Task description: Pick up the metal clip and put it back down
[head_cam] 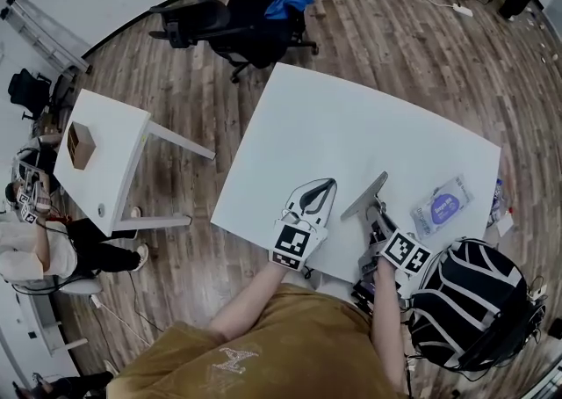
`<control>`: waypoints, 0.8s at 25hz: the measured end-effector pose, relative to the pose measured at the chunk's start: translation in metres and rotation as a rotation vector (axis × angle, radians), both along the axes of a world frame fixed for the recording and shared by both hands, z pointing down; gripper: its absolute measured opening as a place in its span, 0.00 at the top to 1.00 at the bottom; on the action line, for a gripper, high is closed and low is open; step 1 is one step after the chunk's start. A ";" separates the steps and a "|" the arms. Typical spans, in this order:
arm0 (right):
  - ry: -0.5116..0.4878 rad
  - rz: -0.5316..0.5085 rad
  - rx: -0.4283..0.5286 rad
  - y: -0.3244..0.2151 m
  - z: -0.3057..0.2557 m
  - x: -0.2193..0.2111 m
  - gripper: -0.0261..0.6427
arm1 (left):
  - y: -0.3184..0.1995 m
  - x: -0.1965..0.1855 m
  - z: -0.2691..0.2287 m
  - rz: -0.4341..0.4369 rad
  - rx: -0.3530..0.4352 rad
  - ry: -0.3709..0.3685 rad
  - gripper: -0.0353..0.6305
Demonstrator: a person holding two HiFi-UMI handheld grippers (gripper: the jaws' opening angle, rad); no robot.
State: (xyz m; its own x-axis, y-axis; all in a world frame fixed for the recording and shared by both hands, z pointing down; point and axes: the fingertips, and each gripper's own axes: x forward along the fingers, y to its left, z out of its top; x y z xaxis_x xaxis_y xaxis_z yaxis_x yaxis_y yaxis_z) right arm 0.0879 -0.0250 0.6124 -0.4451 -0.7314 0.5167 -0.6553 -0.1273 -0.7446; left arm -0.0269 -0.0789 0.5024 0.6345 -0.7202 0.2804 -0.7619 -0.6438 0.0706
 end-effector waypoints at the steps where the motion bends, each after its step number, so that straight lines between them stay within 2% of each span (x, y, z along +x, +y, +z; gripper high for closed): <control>1: 0.027 -0.001 0.024 -0.002 -0.006 0.002 0.85 | 0.000 -0.001 -0.002 -0.003 0.003 0.003 0.95; 7: 0.229 -0.016 0.148 -0.010 -0.045 0.011 0.85 | -0.003 -0.001 -0.012 -0.016 0.019 0.018 0.95; 14: 0.364 0.007 0.279 -0.018 -0.090 0.017 0.86 | -0.005 0.002 -0.030 -0.019 0.044 0.036 0.95; 15: 0.393 0.020 0.303 -0.018 -0.098 0.020 0.87 | -0.006 0.002 -0.035 -0.022 0.053 0.041 0.95; 16: 0.424 0.034 0.322 -0.019 -0.106 0.022 0.94 | -0.007 0.001 -0.040 -0.026 0.061 0.045 0.95; 18: 0.475 0.053 0.343 -0.020 -0.115 0.027 0.94 | -0.010 0.001 -0.046 -0.032 0.072 0.052 0.95; 20: 0.486 0.056 0.354 -0.021 -0.118 0.029 0.95 | -0.013 0.000 -0.048 -0.035 0.072 0.053 0.95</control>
State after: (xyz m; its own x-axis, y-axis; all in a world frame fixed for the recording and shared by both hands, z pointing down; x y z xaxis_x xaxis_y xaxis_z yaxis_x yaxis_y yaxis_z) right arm 0.1166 -0.0464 0.4942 -0.1747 -0.9118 0.3717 -0.9305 0.0294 -0.3651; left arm -0.0267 -0.0916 0.4546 0.6211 -0.7593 0.1941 -0.7806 -0.6215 0.0661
